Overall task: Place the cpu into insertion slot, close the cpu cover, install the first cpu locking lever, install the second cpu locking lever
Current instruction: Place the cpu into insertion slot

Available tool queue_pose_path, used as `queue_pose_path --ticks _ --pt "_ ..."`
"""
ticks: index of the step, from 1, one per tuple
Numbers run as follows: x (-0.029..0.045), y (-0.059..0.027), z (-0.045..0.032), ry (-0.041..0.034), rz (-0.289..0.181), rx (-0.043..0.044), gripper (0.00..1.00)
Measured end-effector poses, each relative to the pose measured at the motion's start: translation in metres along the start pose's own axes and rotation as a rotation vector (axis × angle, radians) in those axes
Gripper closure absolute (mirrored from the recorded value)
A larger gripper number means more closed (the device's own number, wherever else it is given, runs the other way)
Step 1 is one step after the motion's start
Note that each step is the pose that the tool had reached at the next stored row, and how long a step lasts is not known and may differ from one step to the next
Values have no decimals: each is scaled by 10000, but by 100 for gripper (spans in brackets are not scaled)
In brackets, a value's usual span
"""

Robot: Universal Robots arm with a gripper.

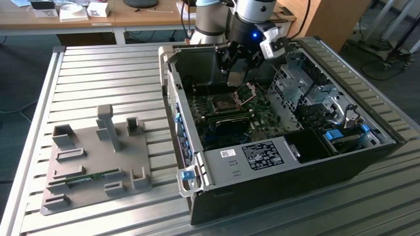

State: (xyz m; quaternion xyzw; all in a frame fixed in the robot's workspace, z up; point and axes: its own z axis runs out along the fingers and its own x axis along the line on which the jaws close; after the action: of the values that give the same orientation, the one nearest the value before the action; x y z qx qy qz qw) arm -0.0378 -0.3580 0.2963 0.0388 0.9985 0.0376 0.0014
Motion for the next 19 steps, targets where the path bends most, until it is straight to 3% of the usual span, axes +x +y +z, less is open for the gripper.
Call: queue_pose_path --ticks 19 --pt "0 -4 46 -248 3295 1 46"
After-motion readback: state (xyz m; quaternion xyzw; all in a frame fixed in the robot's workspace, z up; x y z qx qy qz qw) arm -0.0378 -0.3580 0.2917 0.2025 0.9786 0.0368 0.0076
